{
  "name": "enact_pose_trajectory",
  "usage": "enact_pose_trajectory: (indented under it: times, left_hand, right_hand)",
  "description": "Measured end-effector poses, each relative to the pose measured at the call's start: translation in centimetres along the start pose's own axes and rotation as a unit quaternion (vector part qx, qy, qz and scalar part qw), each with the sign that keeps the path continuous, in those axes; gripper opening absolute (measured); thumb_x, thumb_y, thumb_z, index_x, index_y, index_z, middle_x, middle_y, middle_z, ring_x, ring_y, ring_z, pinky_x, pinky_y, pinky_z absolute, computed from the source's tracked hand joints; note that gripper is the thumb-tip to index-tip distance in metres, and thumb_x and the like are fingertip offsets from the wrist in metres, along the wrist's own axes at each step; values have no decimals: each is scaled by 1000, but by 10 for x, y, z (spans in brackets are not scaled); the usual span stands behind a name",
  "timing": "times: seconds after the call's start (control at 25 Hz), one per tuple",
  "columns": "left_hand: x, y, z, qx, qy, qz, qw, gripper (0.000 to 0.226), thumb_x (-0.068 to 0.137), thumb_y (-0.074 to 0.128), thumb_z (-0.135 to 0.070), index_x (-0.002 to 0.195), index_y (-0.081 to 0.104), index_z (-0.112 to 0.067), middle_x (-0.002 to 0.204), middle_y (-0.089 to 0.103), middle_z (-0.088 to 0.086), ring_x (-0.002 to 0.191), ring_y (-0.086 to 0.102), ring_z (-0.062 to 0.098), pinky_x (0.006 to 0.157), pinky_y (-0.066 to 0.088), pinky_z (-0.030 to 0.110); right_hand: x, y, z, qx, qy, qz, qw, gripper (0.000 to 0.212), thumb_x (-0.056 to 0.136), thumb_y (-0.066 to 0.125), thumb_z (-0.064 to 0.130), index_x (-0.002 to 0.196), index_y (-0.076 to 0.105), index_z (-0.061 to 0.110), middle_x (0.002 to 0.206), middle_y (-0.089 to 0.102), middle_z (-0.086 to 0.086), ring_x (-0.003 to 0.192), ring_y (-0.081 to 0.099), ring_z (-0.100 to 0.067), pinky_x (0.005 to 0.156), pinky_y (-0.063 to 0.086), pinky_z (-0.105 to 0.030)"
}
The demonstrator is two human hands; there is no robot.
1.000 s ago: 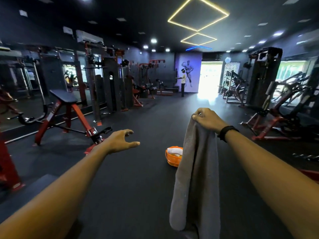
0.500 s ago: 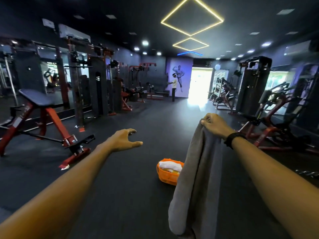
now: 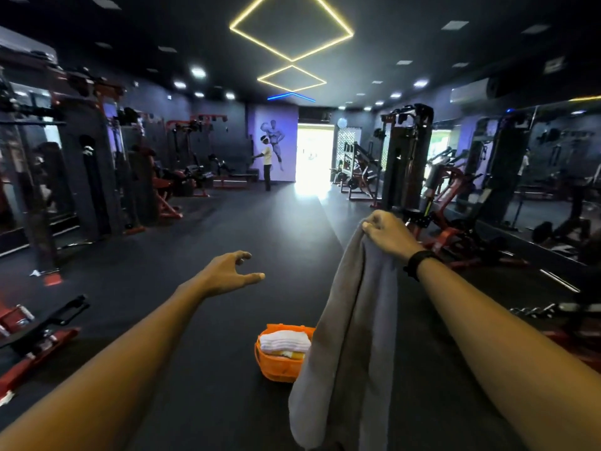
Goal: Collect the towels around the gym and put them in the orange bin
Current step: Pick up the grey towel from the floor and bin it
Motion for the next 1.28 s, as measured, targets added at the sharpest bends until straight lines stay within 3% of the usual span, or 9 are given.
enact_pose_trajectory:
  times: [0.2, 0.32, 0.44, 0.68, 0.8, 0.88, 1.04, 1.2, 1.28]
  left_hand:
    - [97, 57, 11, 5, 23, 42, 999, 69, 81, 67, -51, 137, 46, -18, 136, 52, 5, 122, 51, 19, 97, 43, 29]
    - [159, 83, 12, -1, 13, 69, 998, 55, 76, 65, -63, 100, 66, -14, 97, 66, 6, 86, 59, 10, 75, 48, 24]
    - [224, 114, 2, 13, 1, 104, 994, 51, 69, 67, -70, 73, 63, -19, 75, 62, 1, 70, 55, 8, 65, 45, 26]
    - [339, 127, -11, 100, 11, 10, 995, 12, 88, 56, -35, 78, 55, -28, 87, 64, 0, 82, 62, 21, 61, 43, 29]
    - [395, 98, 7, 42, -13, -73, 996, 11, 93, 48, -26, 83, 53, -24, 92, 65, 5, 87, 61, 27, 69, 46, 35]
    - [434, 79, 7, -12, 9, -118, 993, 11, 94, 47, -20, 86, 54, -16, 93, 67, 13, 89, 62, 32, 76, 49, 39]
    - [508, 65, -23, -48, 113, -117, 986, 11, 97, 48, -13, 94, 57, -6, 90, 62, 15, 83, 58, 29, 70, 41, 31]
    - [575, 62, -31, -106, 203, -97, 969, 8, 95, 54, -12, 91, 60, -9, 79, 58, 4, 74, 55, 21, 70, 47, 32]
    - [599, 49, -16, -142, 200, -103, 964, 12, 92, 61, -19, 84, 63, -11, 73, 63, 8, 69, 62, 22, 71, 55, 38]
  right_hand:
    - [90, 56, -33, 31, -5, 5, 999, 13, 95, 53, 18, 89, 60, 9, 95, 61, -9, 94, 58, -24, 72, 37, -25]
    - [153, 91, -37, 92, -24, 28, 995, 12, 94, 56, 20, 83, 57, 15, 93, 63, -8, 93, 61, -23, 75, 43, -29]
    - [219, 111, -37, 147, -47, 43, 987, 10, 93, 56, 18, 88, 61, 11, 93, 63, -7, 90, 59, -19, 75, 45, -28]
    - [329, 115, -74, 237, -39, 43, 970, 19, 95, 54, 18, 101, 62, 1, 103, 61, -8, 93, 58, -18, 72, 47, -24]
    - [365, 123, -122, 151, -13, 15, 988, 8, 94, 55, 22, 95, 53, 15, 102, 59, -6, 92, 55, -19, 71, 40, -26]
    - [380, 135, -149, 72, 8, 16, 997, 26, 89, 62, 27, 106, 47, 14, 105, 53, -3, 95, 49, -18, 75, 34, -24]
    - [407, 216, -155, -12, -51, 180, 982, 67, 68, 76, 56, 117, 48, 20, 88, 61, 2, 87, 59, -19, 79, 47, -32]
    - [459, 292, -143, -112, -115, 229, 960, 27, 79, 72, 42, 77, 57, 20, 71, 55, 4, 74, 53, -18, 64, 36, -26]
    - [497, 305, -144, -119, -114, 200, 966, 32, 82, 66, 27, 58, 49, 15, 59, 49, -1, 67, 51, -22, 56, 31, -28]
Point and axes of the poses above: each hand's wrist, its own x-axis towards the middle knuckle, its own y-axis out of the palm, z = x × y, the point moved 10 cm from there along x, towards the middle knuckle
